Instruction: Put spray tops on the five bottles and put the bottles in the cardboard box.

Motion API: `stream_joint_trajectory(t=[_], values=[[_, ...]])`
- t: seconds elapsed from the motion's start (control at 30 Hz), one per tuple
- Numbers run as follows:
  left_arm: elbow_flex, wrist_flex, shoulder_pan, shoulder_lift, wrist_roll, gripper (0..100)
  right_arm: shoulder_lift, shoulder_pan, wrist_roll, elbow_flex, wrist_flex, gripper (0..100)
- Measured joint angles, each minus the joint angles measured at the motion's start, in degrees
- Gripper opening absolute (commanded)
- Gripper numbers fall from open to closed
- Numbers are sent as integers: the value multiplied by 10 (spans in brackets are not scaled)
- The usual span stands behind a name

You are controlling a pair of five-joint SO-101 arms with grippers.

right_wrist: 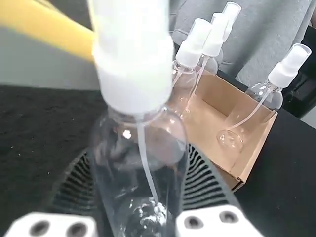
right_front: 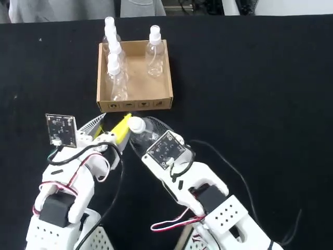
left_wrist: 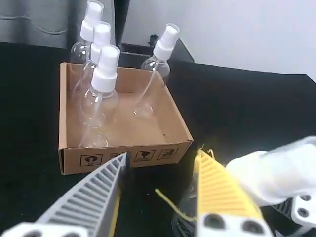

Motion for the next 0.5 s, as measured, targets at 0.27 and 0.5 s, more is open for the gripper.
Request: stream_joint_trajectory(t=[0.27, 0.5], values=[[0, 0, 23, -2, -47, 198, 0, 1, 0, 0, 0, 12], [0, 0, -2, 0, -51, 198, 0, 8, 1, 0, -11, 12]])
